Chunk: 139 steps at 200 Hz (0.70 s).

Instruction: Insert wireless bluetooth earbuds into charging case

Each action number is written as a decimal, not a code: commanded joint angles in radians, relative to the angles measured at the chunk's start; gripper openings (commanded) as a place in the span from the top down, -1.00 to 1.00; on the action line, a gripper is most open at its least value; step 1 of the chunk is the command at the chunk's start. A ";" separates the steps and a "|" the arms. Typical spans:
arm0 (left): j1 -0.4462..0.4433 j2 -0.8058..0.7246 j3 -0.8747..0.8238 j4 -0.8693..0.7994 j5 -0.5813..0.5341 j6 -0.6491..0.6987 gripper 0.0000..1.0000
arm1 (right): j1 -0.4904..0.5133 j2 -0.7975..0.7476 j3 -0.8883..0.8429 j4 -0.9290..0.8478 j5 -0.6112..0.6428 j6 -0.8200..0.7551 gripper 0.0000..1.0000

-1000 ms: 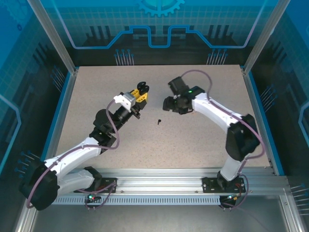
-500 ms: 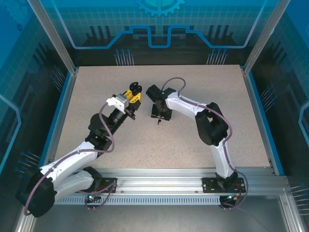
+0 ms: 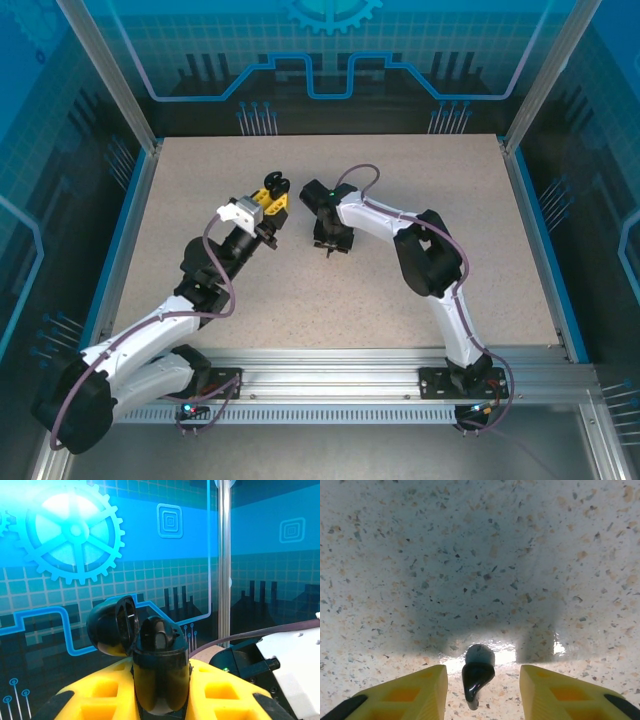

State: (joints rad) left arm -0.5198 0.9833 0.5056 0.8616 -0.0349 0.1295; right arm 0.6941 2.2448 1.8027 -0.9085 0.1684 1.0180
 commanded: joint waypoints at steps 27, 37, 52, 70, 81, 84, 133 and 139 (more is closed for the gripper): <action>0.010 -0.014 -0.007 0.036 -0.017 -0.023 1.00 | 0.009 0.045 0.024 -0.020 0.005 0.005 0.27; 0.010 -0.012 -0.007 0.036 -0.016 -0.024 1.00 | 0.004 0.046 0.021 -0.016 0.004 0.004 0.32; 0.011 -0.011 -0.007 0.036 -0.018 -0.025 1.00 | 0.004 0.046 0.015 -0.008 0.001 0.002 0.34; 0.011 -0.009 -0.006 0.037 -0.017 -0.025 1.00 | 0.001 0.047 0.011 -0.002 -0.002 -0.004 0.37; 0.011 -0.008 -0.005 0.037 -0.016 -0.027 1.00 | -0.002 0.050 0.008 0.003 -0.008 -0.005 0.41; 0.011 -0.007 -0.006 0.037 -0.017 -0.026 1.00 | -0.002 0.049 0.008 0.003 -0.008 -0.006 0.42; 0.011 0.001 -0.001 0.034 -0.017 -0.036 1.00 | -0.002 0.037 -0.005 0.031 -0.027 -0.004 0.56; 0.010 0.002 -0.001 0.033 -0.016 -0.036 1.00 | -0.003 0.033 -0.008 0.034 -0.030 -0.003 0.55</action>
State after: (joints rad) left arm -0.5186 0.9836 0.5053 0.8623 -0.0380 0.1070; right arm 0.6910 2.2681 1.8084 -0.9142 0.1719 1.0096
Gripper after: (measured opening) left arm 0.217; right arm 0.225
